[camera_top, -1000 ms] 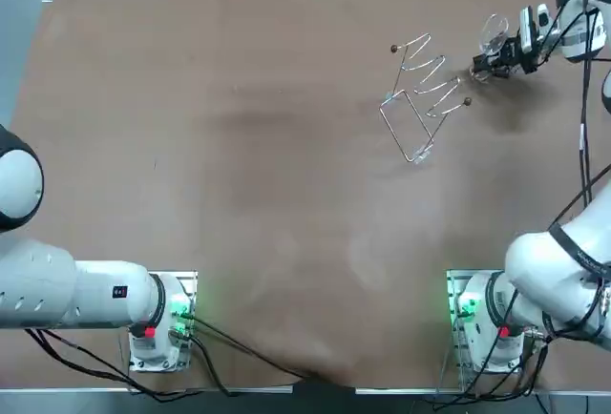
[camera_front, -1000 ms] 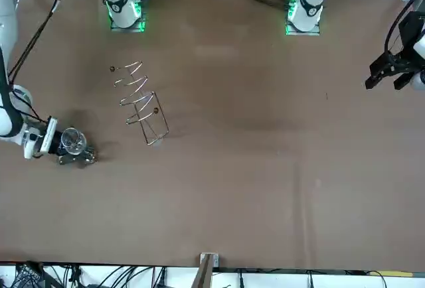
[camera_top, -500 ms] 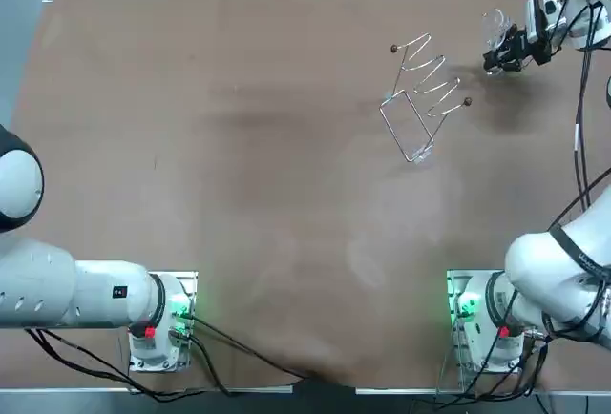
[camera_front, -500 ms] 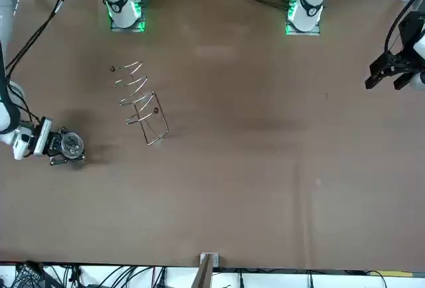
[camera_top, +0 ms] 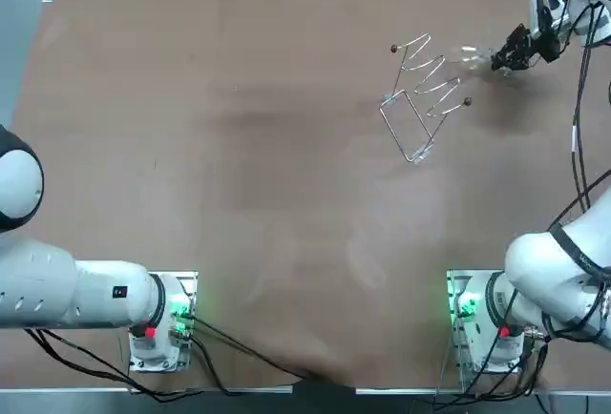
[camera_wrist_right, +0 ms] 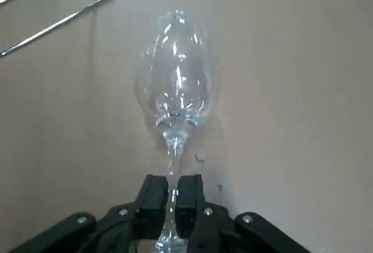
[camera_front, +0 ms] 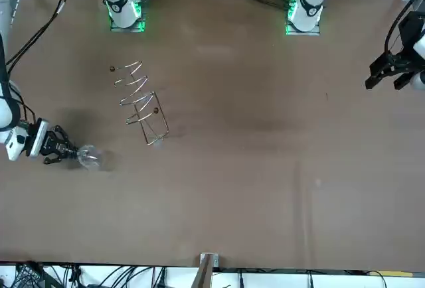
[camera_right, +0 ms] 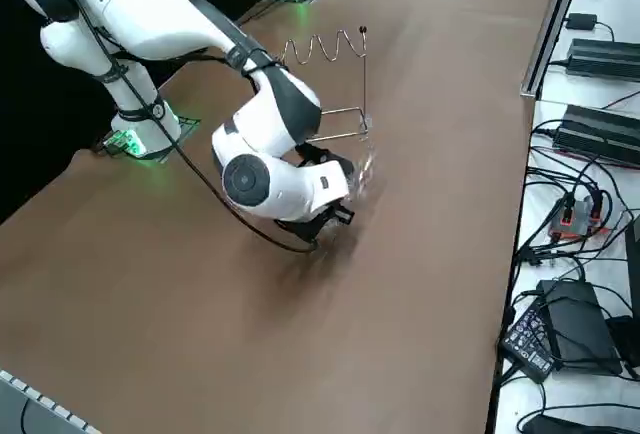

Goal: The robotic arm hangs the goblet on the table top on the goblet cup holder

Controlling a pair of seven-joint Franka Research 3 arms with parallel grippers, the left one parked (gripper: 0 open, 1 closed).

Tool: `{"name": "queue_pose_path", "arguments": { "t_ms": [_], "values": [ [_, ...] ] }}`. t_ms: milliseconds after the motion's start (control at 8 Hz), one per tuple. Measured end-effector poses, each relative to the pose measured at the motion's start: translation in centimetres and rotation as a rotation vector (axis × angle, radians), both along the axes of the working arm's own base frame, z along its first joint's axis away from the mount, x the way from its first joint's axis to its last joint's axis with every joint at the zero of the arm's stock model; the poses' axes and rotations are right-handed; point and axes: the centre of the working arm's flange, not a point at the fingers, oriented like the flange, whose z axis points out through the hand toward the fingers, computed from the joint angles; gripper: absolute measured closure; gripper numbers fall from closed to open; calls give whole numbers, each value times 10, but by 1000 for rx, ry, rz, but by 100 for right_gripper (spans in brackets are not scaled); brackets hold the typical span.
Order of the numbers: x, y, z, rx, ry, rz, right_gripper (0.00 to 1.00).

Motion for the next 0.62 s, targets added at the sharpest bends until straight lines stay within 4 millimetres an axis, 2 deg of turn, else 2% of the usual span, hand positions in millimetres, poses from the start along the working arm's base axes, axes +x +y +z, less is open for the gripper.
{"name": "queue_pose_path", "arguments": {
  "t_ms": [625],
  "values": [
    [-1,-1,6,11,50,-70,89]
  ]
}}
